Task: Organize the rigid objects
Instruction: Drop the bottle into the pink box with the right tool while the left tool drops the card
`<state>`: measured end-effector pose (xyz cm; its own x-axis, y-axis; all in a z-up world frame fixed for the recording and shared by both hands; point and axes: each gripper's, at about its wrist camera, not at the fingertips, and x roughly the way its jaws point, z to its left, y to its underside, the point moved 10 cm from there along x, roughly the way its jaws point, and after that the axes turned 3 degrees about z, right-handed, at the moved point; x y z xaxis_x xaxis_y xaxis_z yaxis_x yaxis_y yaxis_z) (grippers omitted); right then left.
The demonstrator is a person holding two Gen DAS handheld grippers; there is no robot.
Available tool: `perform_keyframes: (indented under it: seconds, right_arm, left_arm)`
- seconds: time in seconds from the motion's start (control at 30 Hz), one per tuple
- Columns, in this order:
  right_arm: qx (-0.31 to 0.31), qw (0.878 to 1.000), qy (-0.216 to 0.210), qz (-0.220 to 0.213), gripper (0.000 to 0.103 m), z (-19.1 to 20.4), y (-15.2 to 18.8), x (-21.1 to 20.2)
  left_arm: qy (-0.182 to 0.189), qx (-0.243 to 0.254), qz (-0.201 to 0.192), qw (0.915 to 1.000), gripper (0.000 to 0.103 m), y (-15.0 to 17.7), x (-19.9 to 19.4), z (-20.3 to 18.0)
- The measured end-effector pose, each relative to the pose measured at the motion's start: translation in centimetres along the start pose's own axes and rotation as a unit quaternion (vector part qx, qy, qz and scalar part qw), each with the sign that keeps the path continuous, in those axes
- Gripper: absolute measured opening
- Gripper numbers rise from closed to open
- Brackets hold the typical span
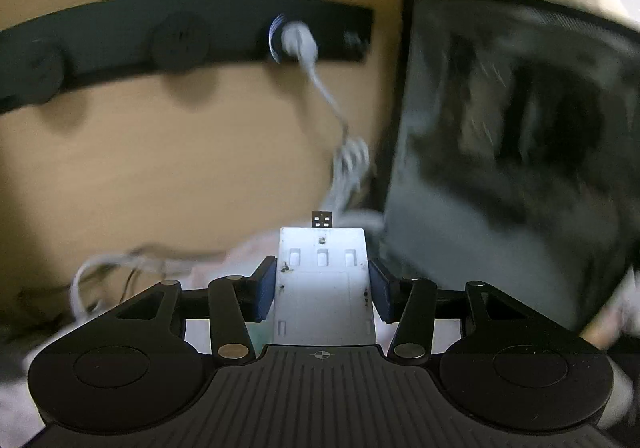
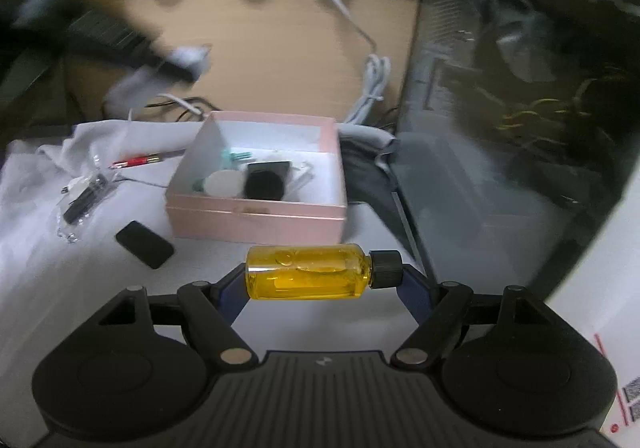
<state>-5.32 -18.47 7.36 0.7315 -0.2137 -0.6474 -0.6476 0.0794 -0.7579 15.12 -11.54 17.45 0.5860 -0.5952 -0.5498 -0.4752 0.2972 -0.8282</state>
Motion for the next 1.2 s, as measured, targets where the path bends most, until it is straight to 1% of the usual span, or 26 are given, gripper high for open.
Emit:
perform_keyframes:
  seconds: [0.03,0.07,0.1,0.13,0.17,0.2,0.27,0.33,0.43,0.57,0.67,0.73,0.8,0.87,1.0,1.07,1.1,1.13,1.2]
  right_arm:
    - [0.002,1.0,0.006,-0.001,0.078,-0.4,0.0,-0.1]
    - [0.006,1.0,0.01,0.0,0.078,-0.8,0.1,-0.2]
    - [0.01,1.0,0.012,0.004,0.078,-1.3,0.2,-0.3]
    - [0.014,1.0,0.012,0.011,0.078,-1.5,0.3,-0.1]
    - [0.02,1.0,0.011,0.02,0.078,-1.8,0.5,0.2]
    - [0.025,0.999,0.012,0.027,0.078,-2.0,0.7,0.5]
    - [0.03,0.999,0.012,0.037,0.078,-2.3,1.2,0.9]
    - [0.026,0.999,0.01,0.044,0.078,-2.4,1.8,1.1]
    - [0.017,0.998,0.005,0.059,0.078,-2.6,2.7,1.5]
    - [0.011,0.997,-0.005,0.075,0.078,-3.0,3.6,2.0]
    - [0.004,0.998,-0.007,0.069,0.078,-3.0,2.7,2.4]
    - [-0.006,0.998,-0.014,0.058,0.078,-2.5,1.2,2.9]
    - [-0.013,0.998,-0.03,0.045,0.078,-1.6,-1.0,3.3]
    - [-0.014,0.998,-0.05,0.025,0.078,-0.6,-4.0,3.5]
    - [0.001,0.996,-0.087,-0.035,0.078,1.6,-12.5,4.0]
    - [-0.002,0.995,-0.088,-0.056,0.078,2.7,-16.5,5.0]
    - [0.0,0.994,-0.095,-0.057,0.078,3.2,-18.1,5.9]
    - [0.004,0.993,-0.11,-0.045,0.079,3.7,-19.2,7.0]
    - [0.025,0.991,-0.131,-0.007,0.078,3.9,-20.1,8.8]
  left_arm:
    - [0.013,-0.025,0.002,0.9996,0.054,-0.8,1.6,0.5]
    - [0.019,-0.06,0.014,0.9979,0.053,-1.4,3.8,1.3]
    - [0.015,-0.087,0.018,0.9959,0.052,-1.4,5.4,2.2]
    - [0.004,-0.108,0.015,0.9941,0.05,-1.4,6.5,3.0]
    - [-0.012,-0.119,0.006,0.9928,0.05,-1.3,7.4,3.6]
    - [-0.019,-0.122,0.003,0.9923,0.05,-1.1,7.7,3.8]
    - [-0.021,-0.12,-0.001,0.9926,0.05,-0.3,7.6,3.8]
    - [-0.022,-0.115,0.001,0.9931,0.05,0.5,6.9,3.7]
    - [-0.019,-0.128,0.003,0.9916,0.05,3.2,4.3,4.0]
    - [-0.029,-0.169,0.025,0.9849,0.05,9.3,-0.3,4.9]
    - [-0.052,-0.207,0.057,0.9753,0.05,14.8,-2.9,6.2]
    - [-0.07,-0.234,0.079,0.9664,0.05,17.8,-3.9,7.0]
    - [-0.081,-0.265,0.086,0.957,0.05,20.1,-5.2,8.1]
    - [-0.094,-0.28,0.087,0.9513,0.05,21.3,-6.3,8.9]
    - [-0.11,-0.298,0.083,0.9445,0.05,22.6,-8.3,10.6]
    - [-0.12,-0.31,0.086,0.9393,0.05,23.4,-9.0,11.4]
    - [-0.126,-0.312,0.086,0.9376,0.05,23.7,-9.3,11.7]
    - [-0.132,-0.315,0.086,0.936,0.05,24.1,-9.6,12.1]
    - [-0.139,-0.322,0.086,0.9325,0.05,25.0,-10.4,12.6]
